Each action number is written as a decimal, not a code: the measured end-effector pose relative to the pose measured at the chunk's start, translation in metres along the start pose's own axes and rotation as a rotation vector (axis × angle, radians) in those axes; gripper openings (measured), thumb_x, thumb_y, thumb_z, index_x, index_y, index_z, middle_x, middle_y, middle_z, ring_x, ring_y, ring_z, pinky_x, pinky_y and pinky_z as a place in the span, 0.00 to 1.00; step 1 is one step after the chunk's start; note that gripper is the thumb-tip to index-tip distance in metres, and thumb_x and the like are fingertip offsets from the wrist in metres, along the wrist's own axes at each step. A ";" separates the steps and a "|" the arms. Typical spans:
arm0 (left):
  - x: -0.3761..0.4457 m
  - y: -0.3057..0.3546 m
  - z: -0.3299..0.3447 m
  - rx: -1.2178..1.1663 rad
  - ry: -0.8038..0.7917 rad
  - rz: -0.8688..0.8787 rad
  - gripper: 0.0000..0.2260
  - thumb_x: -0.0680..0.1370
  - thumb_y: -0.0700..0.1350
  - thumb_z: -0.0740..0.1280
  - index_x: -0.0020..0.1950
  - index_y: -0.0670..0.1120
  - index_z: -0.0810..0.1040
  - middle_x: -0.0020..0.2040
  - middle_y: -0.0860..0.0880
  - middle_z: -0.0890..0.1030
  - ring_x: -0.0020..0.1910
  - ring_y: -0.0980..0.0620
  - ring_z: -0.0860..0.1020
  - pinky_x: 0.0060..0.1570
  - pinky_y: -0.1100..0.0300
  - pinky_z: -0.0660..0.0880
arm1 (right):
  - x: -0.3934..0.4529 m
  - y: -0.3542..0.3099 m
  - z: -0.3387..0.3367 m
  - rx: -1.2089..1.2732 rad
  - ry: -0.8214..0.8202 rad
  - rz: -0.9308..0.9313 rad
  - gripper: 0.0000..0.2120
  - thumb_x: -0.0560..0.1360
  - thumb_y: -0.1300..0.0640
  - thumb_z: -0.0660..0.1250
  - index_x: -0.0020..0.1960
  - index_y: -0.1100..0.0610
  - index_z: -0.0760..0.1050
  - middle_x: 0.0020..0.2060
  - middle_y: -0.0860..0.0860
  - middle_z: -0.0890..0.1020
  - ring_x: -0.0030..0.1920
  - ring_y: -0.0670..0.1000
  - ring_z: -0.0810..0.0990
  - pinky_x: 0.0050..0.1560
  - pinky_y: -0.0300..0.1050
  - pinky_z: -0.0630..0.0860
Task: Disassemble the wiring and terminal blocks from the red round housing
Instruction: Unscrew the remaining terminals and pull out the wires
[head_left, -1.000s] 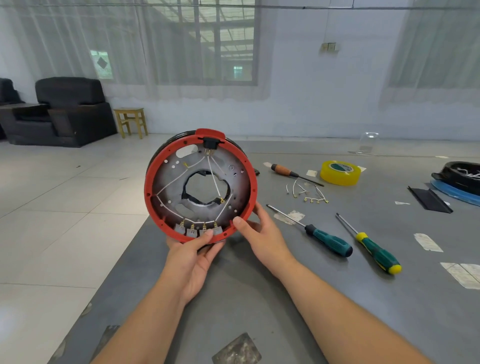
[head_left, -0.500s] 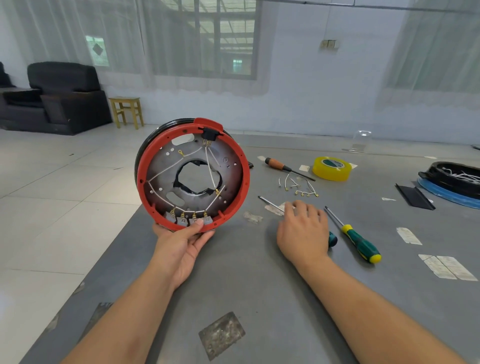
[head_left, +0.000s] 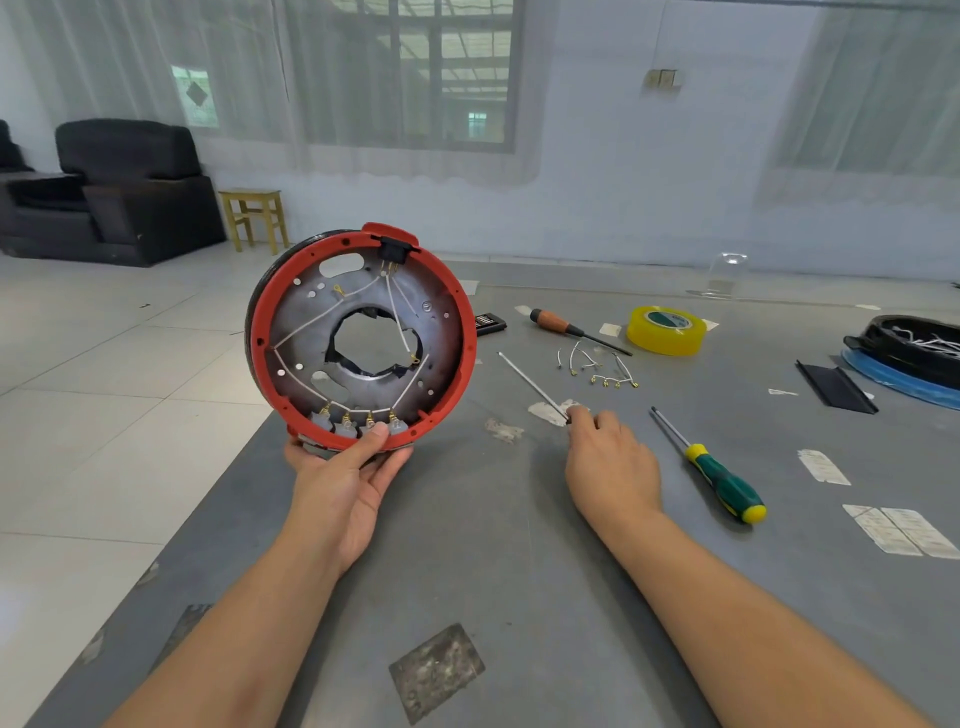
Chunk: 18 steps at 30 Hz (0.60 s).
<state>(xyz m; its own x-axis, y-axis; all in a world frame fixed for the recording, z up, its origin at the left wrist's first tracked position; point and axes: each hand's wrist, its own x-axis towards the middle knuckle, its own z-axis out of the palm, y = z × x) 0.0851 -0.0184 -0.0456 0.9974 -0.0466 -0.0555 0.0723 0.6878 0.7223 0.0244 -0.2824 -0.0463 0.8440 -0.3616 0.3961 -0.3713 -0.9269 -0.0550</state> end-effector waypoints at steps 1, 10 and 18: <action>0.001 0.002 -0.002 0.003 0.008 0.009 0.34 0.77 0.28 0.71 0.73 0.54 0.61 0.66 0.41 0.82 0.56 0.39 0.86 0.50 0.46 0.85 | -0.001 0.000 -0.001 0.041 0.016 -0.018 0.14 0.84 0.57 0.54 0.68 0.50 0.67 0.55 0.53 0.76 0.52 0.59 0.78 0.39 0.49 0.65; 0.018 0.026 -0.017 0.039 0.030 0.064 0.34 0.77 0.27 0.71 0.74 0.51 0.61 0.65 0.39 0.83 0.56 0.37 0.86 0.51 0.44 0.85 | -0.020 -0.020 -0.023 0.348 0.072 -0.283 0.12 0.84 0.45 0.50 0.64 0.45 0.66 0.54 0.45 0.71 0.45 0.56 0.76 0.35 0.49 0.69; 0.019 0.023 -0.022 0.051 0.001 0.011 0.35 0.77 0.26 0.70 0.77 0.49 0.63 0.65 0.34 0.81 0.57 0.35 0.85 0.55 0.39 0.83 | -0.019 -0.022 -0.034 0.162 -0.047 -0.504 0.20 0.82 0.41 0.47 0.67 0.43 0.72 0.52 0.44 0.78 0.49 0.52 0.80 0.36 0.47 0.75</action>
<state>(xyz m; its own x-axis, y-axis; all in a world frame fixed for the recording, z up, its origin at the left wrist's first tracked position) 0.1055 0.0124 -0.0449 0.9981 -0.0387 -0.0485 0.0620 0.6503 0.7571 0.0030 -0.2514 -0.0214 0.9202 0.1319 0.3685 0.1462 -0.9892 -0.0110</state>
